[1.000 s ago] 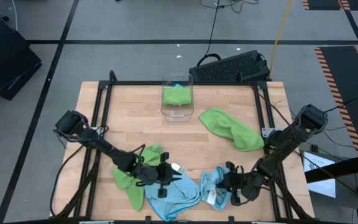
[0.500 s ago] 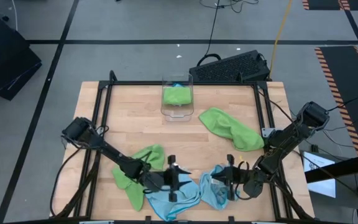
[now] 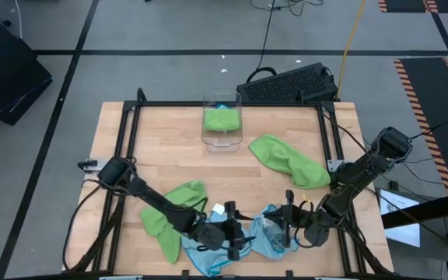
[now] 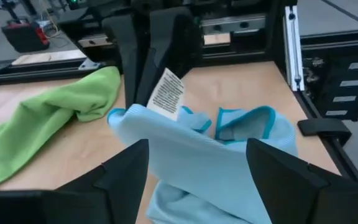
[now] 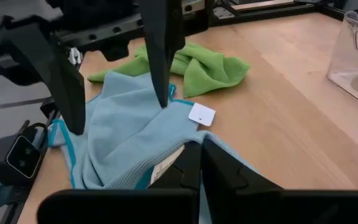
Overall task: Fold microfiber towels
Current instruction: Fold the right blue towel
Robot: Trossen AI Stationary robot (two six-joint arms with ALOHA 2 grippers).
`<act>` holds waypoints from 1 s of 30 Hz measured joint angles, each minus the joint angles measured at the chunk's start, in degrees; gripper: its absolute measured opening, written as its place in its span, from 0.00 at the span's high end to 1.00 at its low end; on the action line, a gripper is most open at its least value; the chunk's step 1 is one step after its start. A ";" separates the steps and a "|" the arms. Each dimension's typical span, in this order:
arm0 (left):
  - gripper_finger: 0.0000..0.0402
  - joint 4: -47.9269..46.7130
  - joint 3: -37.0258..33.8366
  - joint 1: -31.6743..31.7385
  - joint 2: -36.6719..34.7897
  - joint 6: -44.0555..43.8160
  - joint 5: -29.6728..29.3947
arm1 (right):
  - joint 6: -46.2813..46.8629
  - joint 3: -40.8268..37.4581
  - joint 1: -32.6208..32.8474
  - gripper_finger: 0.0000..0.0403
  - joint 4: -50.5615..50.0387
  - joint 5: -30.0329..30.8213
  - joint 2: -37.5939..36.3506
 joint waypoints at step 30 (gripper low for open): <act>0.47 1.80 0.26 3.08 0.48 -5.45 2.72 | -4.72 0.00 -0.07 0.98 9.03 5.64 0.02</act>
